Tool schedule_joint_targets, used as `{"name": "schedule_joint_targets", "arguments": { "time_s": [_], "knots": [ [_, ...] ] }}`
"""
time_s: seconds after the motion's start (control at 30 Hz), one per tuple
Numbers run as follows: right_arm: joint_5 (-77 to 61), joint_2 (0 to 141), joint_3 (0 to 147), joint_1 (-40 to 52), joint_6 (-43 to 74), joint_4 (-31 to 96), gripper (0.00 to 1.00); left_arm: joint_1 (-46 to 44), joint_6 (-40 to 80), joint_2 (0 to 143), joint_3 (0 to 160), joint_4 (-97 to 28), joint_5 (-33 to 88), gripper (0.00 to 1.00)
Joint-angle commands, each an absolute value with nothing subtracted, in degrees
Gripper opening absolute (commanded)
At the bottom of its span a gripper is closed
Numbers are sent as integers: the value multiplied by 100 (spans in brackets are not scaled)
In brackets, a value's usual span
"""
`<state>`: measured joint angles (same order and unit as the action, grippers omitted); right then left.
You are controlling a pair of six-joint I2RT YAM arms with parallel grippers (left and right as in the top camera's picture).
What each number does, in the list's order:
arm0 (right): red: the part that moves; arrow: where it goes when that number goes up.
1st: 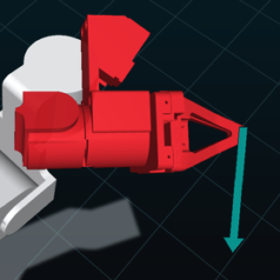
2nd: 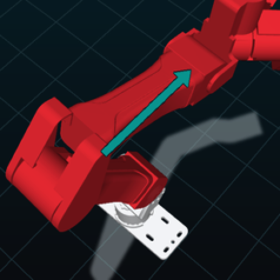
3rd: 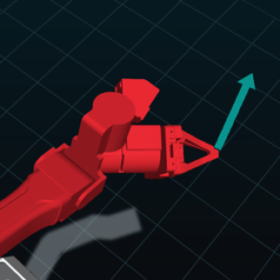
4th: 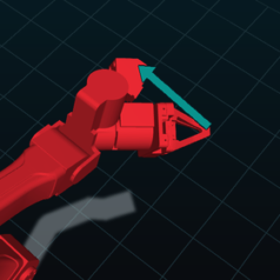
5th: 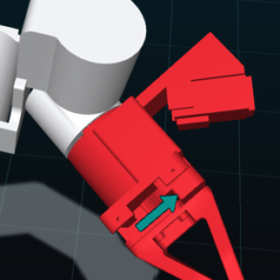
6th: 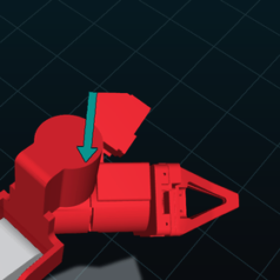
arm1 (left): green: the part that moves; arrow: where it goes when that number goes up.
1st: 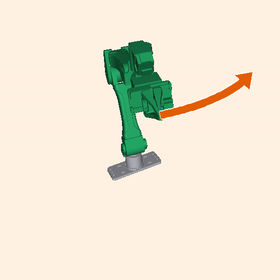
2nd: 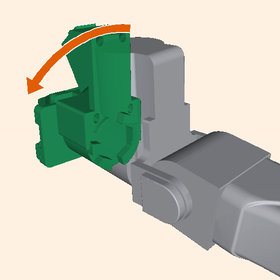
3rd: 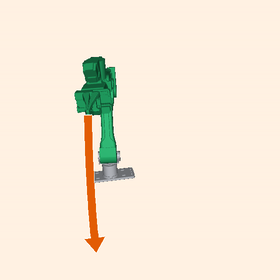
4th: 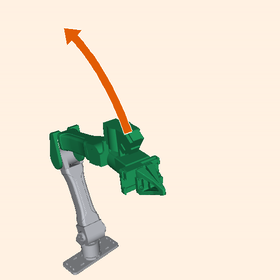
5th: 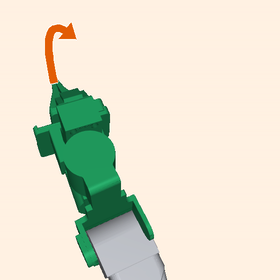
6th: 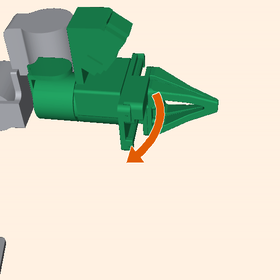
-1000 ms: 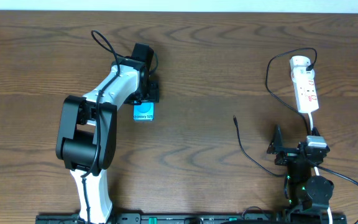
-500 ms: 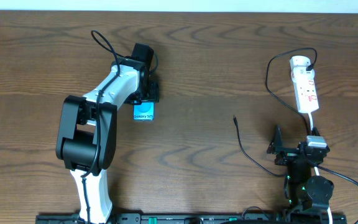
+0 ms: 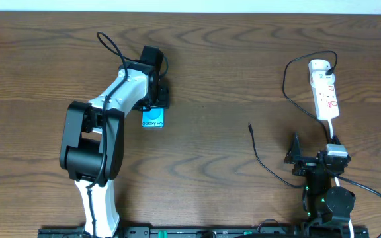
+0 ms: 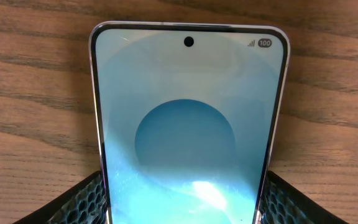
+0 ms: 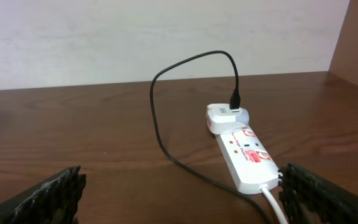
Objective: Plug charger to phone and switch on socket
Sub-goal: 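Close the left gripper on the phone's top end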
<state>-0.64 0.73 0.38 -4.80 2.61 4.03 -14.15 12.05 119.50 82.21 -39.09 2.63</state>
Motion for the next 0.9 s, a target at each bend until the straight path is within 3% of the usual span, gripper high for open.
{"name": "schedule_joint_targets", "arguments": {
  "time_s": [0.0, 0.87],
  "knots": [
    [-99, 56, 32, -506, 336, 429, 99, -1396, 1234, 11990, 8143, -3892, 255, 7],
    [-99, 56, 32, -506, 336, 429, 99, -1396, 1238, 11622, 8211, -4042, 707, 7]
  ]
}}
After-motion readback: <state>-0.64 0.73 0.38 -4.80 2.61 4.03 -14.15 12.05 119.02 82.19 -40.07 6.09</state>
